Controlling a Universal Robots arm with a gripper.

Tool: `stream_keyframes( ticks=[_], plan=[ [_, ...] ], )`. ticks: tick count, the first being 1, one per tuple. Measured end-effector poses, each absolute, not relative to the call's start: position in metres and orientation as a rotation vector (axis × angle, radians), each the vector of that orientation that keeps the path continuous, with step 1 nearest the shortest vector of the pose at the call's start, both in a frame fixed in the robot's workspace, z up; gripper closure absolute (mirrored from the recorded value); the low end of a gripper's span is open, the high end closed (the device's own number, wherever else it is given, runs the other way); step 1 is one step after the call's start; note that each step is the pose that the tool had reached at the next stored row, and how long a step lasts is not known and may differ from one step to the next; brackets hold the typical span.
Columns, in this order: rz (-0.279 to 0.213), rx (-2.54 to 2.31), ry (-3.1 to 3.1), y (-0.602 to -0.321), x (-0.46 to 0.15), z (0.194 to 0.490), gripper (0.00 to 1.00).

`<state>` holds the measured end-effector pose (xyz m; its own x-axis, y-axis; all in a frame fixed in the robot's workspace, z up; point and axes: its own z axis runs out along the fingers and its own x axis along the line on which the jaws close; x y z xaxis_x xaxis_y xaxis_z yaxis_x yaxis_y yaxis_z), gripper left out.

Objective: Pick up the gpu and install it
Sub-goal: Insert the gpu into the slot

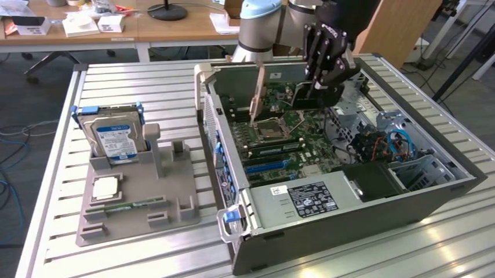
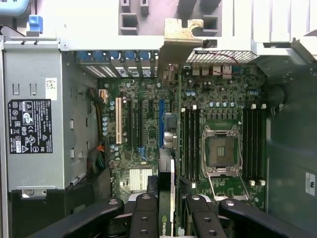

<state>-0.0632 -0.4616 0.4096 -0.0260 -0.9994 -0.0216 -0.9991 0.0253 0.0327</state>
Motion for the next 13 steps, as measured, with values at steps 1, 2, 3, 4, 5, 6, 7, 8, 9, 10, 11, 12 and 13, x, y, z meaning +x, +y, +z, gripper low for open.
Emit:
stream_keyframes(
  ticks=[1,2,3,4,5,6,7,8,9,10,11,12,13],
  plan=[
    [-0.060,2.191,-2.240,-0.462,-0.063,0.408,0.74],
    [-0.060,2.194,-2.237,-0.461,-0.063,0.406,0.74],
    [-0.060,2.198,-2.233,-0.461,-0.064,0.404,0.74],
    [-0.060,2.201,-2.230,-0.461,-0.064,0.402,0.74],
    [-0.060,2.205,-2.226,-0.461,-0.064,0.400,0.74],
    [-0.060,2.208,-2.223,-0.461,-0.064,0.399,0.74],
    [-0.060,2.212,-2.219,-0.461,-0.064,0.397,0.74],
    [-0.060,2.215,-2.216,-0.461,-0.064,0.395,0.74],
    [-0.060,2.219,-2.212,-0.461,-0.064,0.393,0.74],
    [-0.060,2.222,-2.209,-0.461,-0.064,0.392,0.74],
    [-0.060,2.224,-2.206,-0.461,-0.064,0.390,0.74],
    [-0.060,2.227,-2.204,-0.461,-0.064,0.388,0.74],
    [-0.060,2.229,-2.202,-0.461,-0.064,0.386,0.74]
  ],
)
